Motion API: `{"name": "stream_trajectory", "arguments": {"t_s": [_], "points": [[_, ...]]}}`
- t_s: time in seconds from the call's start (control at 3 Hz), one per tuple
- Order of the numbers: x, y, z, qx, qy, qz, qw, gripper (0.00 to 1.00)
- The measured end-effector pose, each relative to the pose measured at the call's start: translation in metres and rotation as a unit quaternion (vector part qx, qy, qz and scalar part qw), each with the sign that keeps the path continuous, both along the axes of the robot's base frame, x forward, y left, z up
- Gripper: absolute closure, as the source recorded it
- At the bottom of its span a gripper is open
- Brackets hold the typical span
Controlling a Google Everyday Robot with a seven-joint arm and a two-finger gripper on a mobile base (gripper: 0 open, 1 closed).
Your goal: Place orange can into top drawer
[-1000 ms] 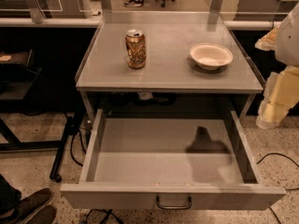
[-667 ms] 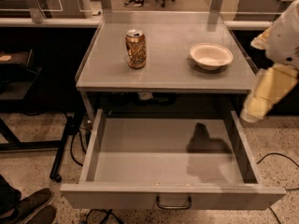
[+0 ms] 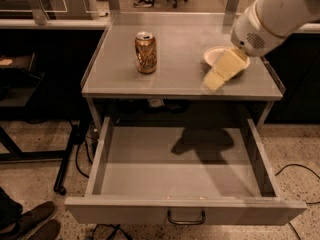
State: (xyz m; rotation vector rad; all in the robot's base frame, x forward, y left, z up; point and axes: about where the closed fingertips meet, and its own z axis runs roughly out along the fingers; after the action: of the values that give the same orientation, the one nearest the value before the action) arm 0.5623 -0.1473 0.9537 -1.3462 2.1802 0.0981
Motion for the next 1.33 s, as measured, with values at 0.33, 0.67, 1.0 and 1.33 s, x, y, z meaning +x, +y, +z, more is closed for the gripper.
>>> {"name": "stream_trajectory", "arguments": {"t_s": [0.33, 0.67, 1.0, 1.33], "points": [[0.006, 0.003, -0.001, 0.006, -0.002, -0.003, 1.0000, 0.00], [0.007, 0.008, -0.007, 0.025, -0.003, -0.009, 0.9996, 0.00], [0.034, 0.032, -0.020, 0.054, -0.014, -0.021, 0.9982, 0.00], [0.094, 0.069, -0.045, 0.095, -0.026, -0.029, 0.9947, 0.00]]}}
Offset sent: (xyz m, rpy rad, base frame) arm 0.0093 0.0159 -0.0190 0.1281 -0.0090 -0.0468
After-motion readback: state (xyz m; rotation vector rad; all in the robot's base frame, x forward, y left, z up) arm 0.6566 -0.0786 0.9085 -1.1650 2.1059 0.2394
